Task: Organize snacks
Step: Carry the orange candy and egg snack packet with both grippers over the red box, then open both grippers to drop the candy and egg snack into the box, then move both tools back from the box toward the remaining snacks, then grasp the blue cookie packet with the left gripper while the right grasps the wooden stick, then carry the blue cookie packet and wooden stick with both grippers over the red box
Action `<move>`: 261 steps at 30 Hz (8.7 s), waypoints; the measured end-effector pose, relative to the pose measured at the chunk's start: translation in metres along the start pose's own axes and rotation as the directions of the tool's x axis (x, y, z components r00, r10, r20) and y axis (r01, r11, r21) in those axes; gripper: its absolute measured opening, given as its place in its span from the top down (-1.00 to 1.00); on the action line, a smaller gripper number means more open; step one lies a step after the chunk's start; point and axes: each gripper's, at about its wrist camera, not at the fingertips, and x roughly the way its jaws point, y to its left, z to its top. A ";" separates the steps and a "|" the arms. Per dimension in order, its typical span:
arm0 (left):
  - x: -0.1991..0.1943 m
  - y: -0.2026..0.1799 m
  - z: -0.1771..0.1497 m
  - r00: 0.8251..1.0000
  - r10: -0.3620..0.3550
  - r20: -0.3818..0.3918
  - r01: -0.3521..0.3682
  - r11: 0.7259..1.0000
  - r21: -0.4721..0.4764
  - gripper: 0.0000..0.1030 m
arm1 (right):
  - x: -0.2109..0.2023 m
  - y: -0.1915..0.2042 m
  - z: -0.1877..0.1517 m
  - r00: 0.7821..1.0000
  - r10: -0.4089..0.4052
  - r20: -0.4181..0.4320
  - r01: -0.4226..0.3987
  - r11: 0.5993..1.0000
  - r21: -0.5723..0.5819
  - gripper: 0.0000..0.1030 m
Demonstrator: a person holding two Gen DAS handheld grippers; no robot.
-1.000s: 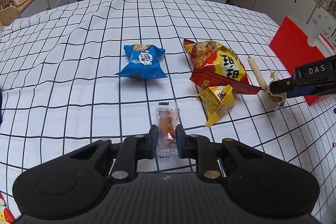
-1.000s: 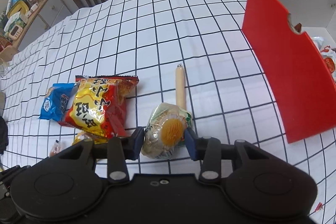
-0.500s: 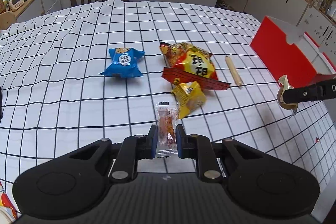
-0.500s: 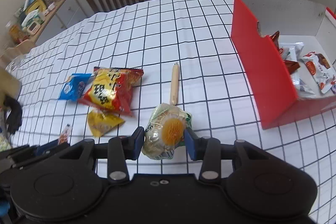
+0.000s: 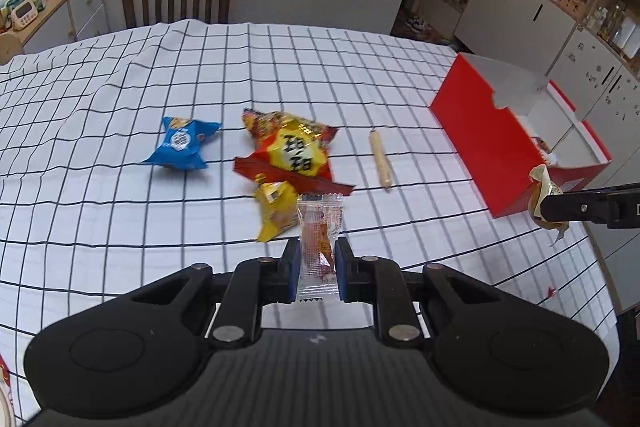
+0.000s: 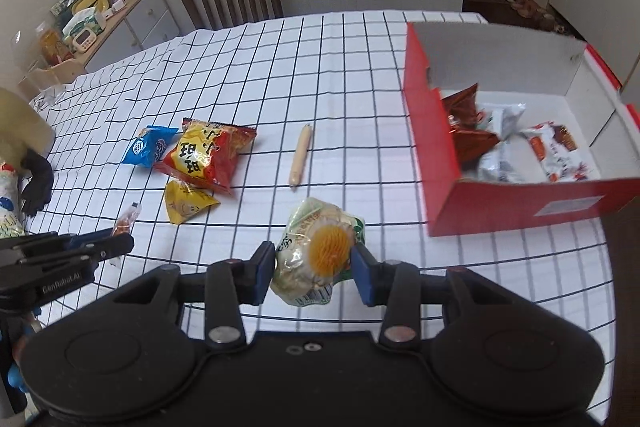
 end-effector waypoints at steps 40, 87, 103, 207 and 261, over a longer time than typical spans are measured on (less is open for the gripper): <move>0.066 -0.274 0.099 0.996 -0.078 0.048 0.067 0.980 0.185 0.66 | -0.048 -0.218 0.055 0.992 -0.024 0.123 0.029 0.999 -0.043 0.22; 0.208 -0.301 0.143 0.989 0.054 -0.139 -0.025 0.980 0.198 0.65 | 0.037 -0.266 0.060 0.995 -0.059 -0.075 0.055 0.997 -0.047 0.19; 0.158 -0.293 0.137 0.997 0.026 -0.075 -0.014 0.987 0.161 0.59 | 0.008 -0.259 0.056 1.000 -0.031 0.002 0.031 0.997 -0.064 -0.11; 0.104 0.128 0.078 0.987 0.158 -0.009 -0.158 0.987 -0.032 -0.60 | 0.119 0.027 0.074 0.997 -0.071 -0.005 0.071 0.995 -0.071 -0.58; 0.086 0.111 0.064 0.988 0.146 -0.054 -0.149 0.987 -0.055 0.34 | 0.129 0.046 0.059 0.998 -0.062 -0.013 0.060 0.993 -0.104 0.83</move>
